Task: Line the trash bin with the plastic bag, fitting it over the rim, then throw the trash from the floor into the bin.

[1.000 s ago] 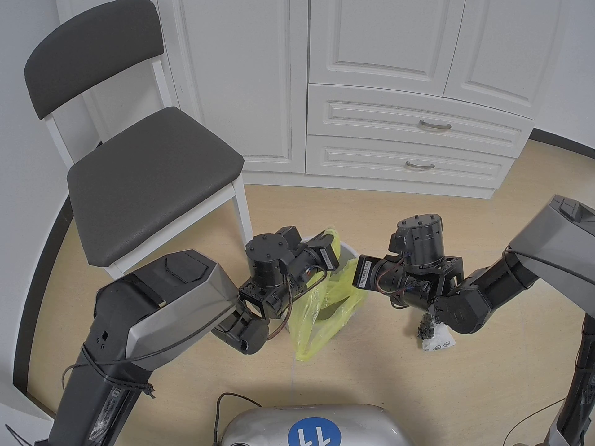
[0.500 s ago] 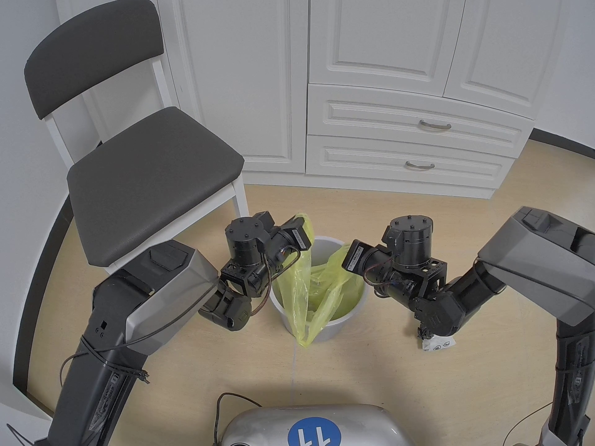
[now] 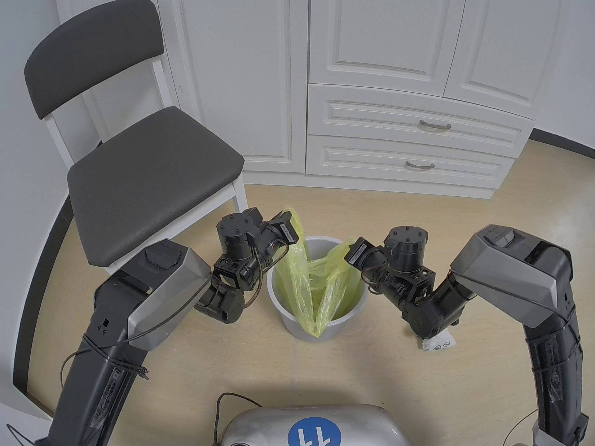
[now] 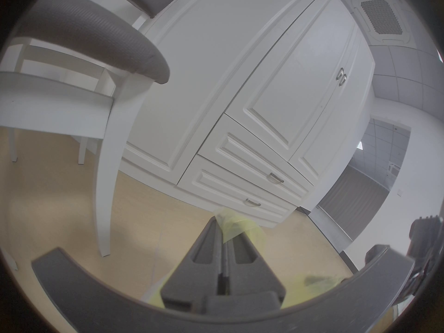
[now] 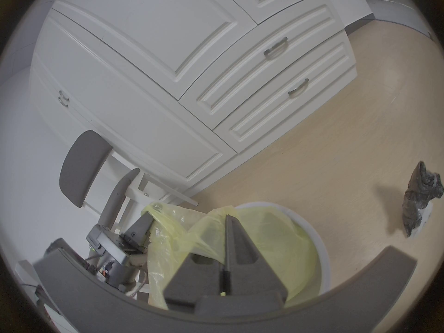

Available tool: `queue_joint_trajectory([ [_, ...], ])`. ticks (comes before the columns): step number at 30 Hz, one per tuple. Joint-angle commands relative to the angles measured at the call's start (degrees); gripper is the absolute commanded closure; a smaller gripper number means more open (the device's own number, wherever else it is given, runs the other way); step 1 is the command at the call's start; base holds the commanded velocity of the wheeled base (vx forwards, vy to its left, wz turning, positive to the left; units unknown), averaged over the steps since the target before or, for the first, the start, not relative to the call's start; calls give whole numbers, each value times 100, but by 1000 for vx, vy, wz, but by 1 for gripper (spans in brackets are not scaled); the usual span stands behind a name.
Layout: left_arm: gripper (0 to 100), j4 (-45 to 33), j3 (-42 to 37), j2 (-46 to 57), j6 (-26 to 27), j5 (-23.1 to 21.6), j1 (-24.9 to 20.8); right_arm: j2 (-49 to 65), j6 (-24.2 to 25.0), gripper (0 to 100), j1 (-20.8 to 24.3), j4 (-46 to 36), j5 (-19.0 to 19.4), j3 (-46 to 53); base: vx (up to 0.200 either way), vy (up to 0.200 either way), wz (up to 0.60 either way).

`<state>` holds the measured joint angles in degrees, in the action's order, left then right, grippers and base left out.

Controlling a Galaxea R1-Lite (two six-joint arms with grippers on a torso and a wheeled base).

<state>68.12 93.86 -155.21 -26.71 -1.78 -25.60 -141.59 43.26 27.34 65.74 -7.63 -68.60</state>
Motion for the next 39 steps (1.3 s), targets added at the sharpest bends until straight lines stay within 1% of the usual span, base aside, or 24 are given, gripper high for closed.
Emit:
queue_joint_trajectory([
  [1, 100, 8, -60, -132, -1, 2, -112, -501, 7, 100, 34, -27, 7, -101, 0, 0, 0],
  [9, 100, -18, 1, -378, 43, 99, -173, -580, -11, 100, -19, -44, 42, -110, 0, 0, 0],
  [16, 100, -194, -157, -62, 201, 99, -68, -272, -134, 100, -62, -53, 42, 22, 0, 0, 0],
  [17, 100, -194, -456, 202, 359, 20, 2, -184, -494, 100, -177, -123, 34, 127, 0, 0, 0],
  [21, 100, -299, -930, 632, 773, -147, 117, -184, -1716, 100, -511, -202, 42, 365, 0, 0, 0],
  [22, 100, -361, -1036, 720, 896, -200, 161, -176, -1892, 100, -563, -202, 42, 435, 0, 0, 0],
  [23, 100, -431, -1141, 799, 1036, -235, 213, -149, -2041, 100, -607, -202, 42, 496, 0, 0, 0],
  [24, 100, -431, -1141, 799, 1036, -235, 213, -149, -2041, 100, -607, -202, 42, 496, 0, 0, 0],
  [25, 100, -589, -1256, 914, 1238, -244, 292, -96, -2217, 100, -669, -202, 34, 602, 0, 0, 0],
  [26, 100, -589, -1256, 914, 1238, -244, 292, -96, -2217, 100, -669, -202, 34, 602, 0, 0, 0],
  [27, 100, -756, -1273, 966, 1405, -244, 372, -17, -2419, 100, -713, -202, 34, 716, 0, 0, 0],
  [28, 100, -844, -1273, 984, 1458, -244, 415, 0, -2569, 100, -757, -194, 34, 786, 0, 0, 0],
  [29, 100, -844, -1273, 984, 1458, -244, 415, 0, -2569, 100, -757, -194, 34, 786, 0, 0, 0],
  [30, 100, -1003, -1273, 993, 1564, -235, 468, 9, -2867, 100, -827, -167, 34, 909, 0, 0, 0],
  [31, 100, -1055, -1273, 993, 1634, -235, 495, 9, -3017, 100, -862, -106, 34, 980, 0, 0, 0],
  [34, 100, -1108, -1282, 984, 1801, -226, 556, -17, -3272, 100, -906, 114, 34, 1156, 0, 0, 0],
  [36, 100, -1178, -1308, 984, 2003, -209, 591, -44, -3527, 100, -924, 281, 34, 1279, 0, 0, 0],
  [39, 100, -1196, -1396, 984, 2161, -200, 635, -44, -3711, 100, -924, 351, 42, 1419, 0, 0, 0],
])
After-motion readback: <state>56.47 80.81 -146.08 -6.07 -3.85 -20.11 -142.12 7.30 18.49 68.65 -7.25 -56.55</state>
